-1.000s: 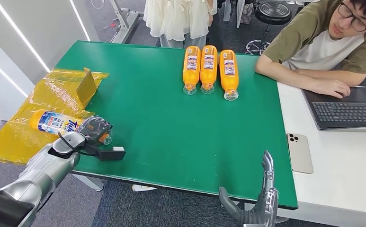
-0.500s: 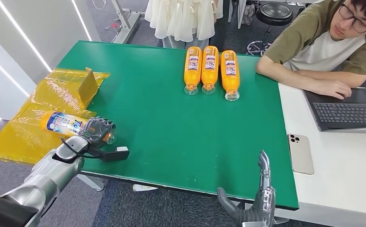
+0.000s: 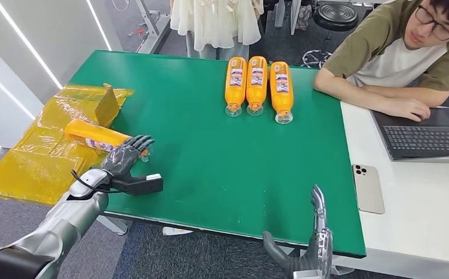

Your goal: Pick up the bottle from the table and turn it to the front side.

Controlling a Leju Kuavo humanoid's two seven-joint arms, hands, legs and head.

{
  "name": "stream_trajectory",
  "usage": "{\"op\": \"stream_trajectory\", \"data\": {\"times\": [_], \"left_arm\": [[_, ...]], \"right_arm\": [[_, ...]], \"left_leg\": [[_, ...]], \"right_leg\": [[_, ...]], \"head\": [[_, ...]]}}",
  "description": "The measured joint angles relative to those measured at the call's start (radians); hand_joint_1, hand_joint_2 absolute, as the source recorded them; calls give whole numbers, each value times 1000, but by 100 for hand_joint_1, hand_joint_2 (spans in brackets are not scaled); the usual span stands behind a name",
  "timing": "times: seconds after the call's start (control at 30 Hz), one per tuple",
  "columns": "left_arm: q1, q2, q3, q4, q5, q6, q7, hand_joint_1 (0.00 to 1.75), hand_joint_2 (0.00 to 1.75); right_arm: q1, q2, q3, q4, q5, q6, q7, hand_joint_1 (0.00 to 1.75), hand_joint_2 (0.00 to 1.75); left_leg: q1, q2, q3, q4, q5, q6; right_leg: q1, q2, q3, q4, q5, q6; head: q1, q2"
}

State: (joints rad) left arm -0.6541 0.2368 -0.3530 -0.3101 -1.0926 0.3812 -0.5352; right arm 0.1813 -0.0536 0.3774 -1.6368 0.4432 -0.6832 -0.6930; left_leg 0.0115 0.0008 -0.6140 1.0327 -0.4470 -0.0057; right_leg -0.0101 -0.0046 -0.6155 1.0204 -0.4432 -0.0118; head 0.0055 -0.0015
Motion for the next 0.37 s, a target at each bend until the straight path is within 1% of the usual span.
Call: {"op": "stream_trajectory", "data": {"times": [0.07,0.1,0.13,0.17,0.23,0.27,0.33,0.37], "left_arm": [[7,-8,34,-16,71,24,-56,0,175],[17,-13,51,-42,137,24,-85,0,175],[32,-17,64,-84,234,18,-113,0,175],[50,-22,71,-136,365,9,-136,0,175],[82,-32,69,-241,628,3,-157,0,175],[93,-37,65,-284,722,7,-160,0,175],[115,-42,52,-371,836,26,-163,0,175],[120,-44,48,-393,856,32,-163,0,175]], "right_arm": [[1,1,3,1,7,0,3,0,175],[1,1,4,1,9,0,4,0,175],[1,2,5,1,10,0,4,0,175],[1,3,7,1,9,0,4,0,175],[0,3,13,2,7,0,5,0,175],[0,4,16,2,4,0,4,0,175],[-3,4,22,6,-8,0,2,0,175],[-4,4,23,7,-12,0,1,0,175]], "left_leg": [[0,0,0,0,0,0],[0,0,0,0,0,0],[0,0,0,0,0,0],[0,0,0,0,0,0],[0,0,-1,0,0,0],[0,0,-1,0,0,0],[0,0,-1,0,0,0],[0,0,-1,0,0,0]], "right_leg": [[0,0,0,0,0,0],[0,1,0,0,0,0],[0,1,0,0,0,0],[0,1,0,0,0,0],[0,1,0,0,0,0],[0,1,0,0,0,0],[0,1,-1,0,0,0],[0,1,-1,0,0,0]], "head": [[0,0],[0,0],[0,0],[0,0],[0,0],[0,0],[0,0],[0,0]]}}
